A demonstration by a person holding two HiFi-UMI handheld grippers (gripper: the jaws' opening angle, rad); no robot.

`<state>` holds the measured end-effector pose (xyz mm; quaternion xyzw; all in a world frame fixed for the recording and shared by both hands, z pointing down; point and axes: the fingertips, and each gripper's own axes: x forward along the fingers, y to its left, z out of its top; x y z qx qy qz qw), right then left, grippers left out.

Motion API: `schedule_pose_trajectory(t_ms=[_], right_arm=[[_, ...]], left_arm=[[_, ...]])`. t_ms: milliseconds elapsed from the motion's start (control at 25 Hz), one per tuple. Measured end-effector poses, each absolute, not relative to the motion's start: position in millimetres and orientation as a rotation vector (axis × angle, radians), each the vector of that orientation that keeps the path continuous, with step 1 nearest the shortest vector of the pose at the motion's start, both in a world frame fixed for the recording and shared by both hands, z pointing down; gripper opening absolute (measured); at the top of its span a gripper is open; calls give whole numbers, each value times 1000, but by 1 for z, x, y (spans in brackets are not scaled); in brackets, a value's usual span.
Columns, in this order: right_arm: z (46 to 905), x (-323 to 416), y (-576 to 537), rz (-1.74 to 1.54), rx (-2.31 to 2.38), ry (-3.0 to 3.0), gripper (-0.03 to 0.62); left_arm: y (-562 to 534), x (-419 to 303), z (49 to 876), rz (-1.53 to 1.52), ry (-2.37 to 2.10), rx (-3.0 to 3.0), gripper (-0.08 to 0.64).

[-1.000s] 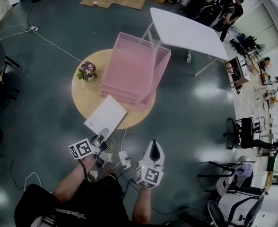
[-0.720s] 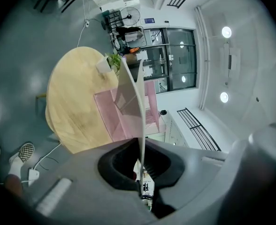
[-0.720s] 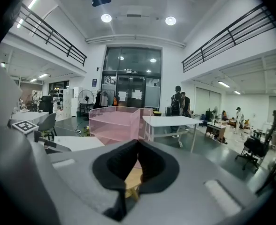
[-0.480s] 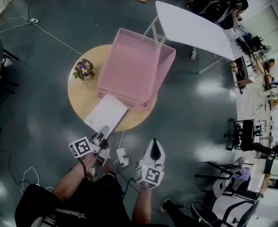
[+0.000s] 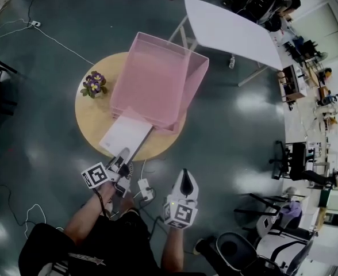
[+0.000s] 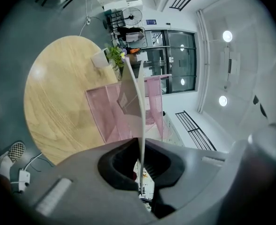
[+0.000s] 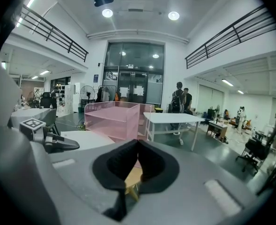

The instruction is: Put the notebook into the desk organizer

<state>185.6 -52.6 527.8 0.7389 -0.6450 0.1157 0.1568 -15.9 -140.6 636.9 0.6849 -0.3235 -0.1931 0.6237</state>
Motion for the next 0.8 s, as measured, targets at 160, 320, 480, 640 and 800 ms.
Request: schedule_pose_trajectory(t_ms=[160,320,480,640,800], right_arm=[[530,190,-56,342,2116,-1836,6],[532,198,-68,346,2110,-1833,6],[538,212,-85,362,2109,-1827,6],[540,205,-86,377,2103,-1828,6],[547,212,-98,400,2100,-1823,6]], left_arm=[[-154,-10,632,-482,-717,1577,15],[-171,-3,638,-458,-733,1593,15],[-190,10,647,-444,-740,1575,15],[-194,6,645,-457,-730,1588,15],[-209,15,646,-473,-714,1581,15]])
